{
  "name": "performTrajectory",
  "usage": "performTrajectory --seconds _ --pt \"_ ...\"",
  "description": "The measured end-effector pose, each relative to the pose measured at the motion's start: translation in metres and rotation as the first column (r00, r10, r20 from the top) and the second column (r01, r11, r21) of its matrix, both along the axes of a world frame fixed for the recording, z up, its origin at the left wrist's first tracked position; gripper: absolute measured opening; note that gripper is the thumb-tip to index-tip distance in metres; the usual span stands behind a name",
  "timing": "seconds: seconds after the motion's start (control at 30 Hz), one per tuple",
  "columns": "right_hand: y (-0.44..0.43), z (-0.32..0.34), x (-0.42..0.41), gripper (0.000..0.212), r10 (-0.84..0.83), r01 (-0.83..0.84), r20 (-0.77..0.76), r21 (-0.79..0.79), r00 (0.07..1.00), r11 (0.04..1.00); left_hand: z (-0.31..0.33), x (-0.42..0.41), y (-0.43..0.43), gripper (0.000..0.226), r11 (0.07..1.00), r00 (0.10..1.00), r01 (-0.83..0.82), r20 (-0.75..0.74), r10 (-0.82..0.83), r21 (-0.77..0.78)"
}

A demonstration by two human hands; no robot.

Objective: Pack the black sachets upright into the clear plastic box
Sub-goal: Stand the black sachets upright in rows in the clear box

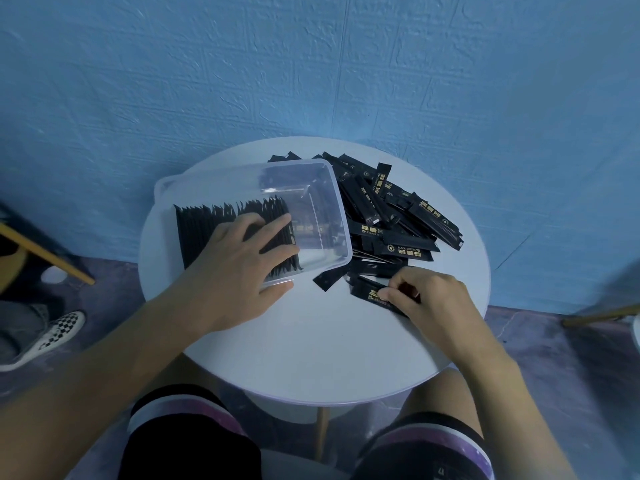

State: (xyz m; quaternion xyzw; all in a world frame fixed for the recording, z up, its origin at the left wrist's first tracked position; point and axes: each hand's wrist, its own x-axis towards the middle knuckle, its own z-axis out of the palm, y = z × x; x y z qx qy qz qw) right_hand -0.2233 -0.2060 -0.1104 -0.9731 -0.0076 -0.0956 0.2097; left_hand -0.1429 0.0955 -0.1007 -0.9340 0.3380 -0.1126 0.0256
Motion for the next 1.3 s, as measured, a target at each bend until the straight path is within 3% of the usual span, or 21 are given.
performTrajectory --seconds 0.1,0.27,0.4,0.57,0.83,1.0,1.1,1.3 --pt "0.002 0.002 -0.003 0.018 0.014 -0.014 -0.015 0.009 1.0 1.0 0.0 0.0 0.0 0.055 1.0 1.0 0.002 0.01 -0.002 -0.002" --pt "-0.003 0.003 -0.008 0.048 0.082 -0.085 -0.153 -0.012 0.985 0.996 -0.001 0.001 0.0 0.055 1.0 1.0 0.007 0.017 -0.007 -0.005" --pt "-0.005 0.002 -0.005 0.027 0.091 -0.096 -0.159 -0.023 0.983 0.995 -0.001 0.001 0.0 0.054 1.0 1.0 0.009 0.025 -0.008 -0.011" --pt "-0.003 0.002 -0.004 0.017 0.091 -0.101 -0.13 -0.071 0.987 0.992 -0.002 0.001 0.0 0.054 1.0 1.0 0.008 0.03 -0.008 -0.007" --pt "0.006 0.004 -0.004 0.014 0.024 -0.025 -0.004 -0.09 1.0 0.996 -0.002 0.001 0.0 0.055 1.0 1.0 0.003 0.021 -0.003 -0.012" --pt "0.008 0.018 -0.006 0.021 -0.014 -0.002 -0.103 -0.156 0.995 0.988 -0.001 0.001 -0.001 0.054 0.999 1.0 0.013 0.026 -0.013 -0.033" --pt "0.007 0.037 -0.006 0.002 -0.055 0.048 -0.093 -0.077 0.994 0.996 -0.003 0.0 -0.001 0.054 0.999 0.999 0.013 0.038 -0.012 -0.036" --pt "0.06 0.081 0.008 0.015 -0.067 0.043 0.151 0.157 0.986 0.987 -0.004 0.0 -0.001 0.053 0.999 0.999 0.007 0.042 -0.006 -0.036"
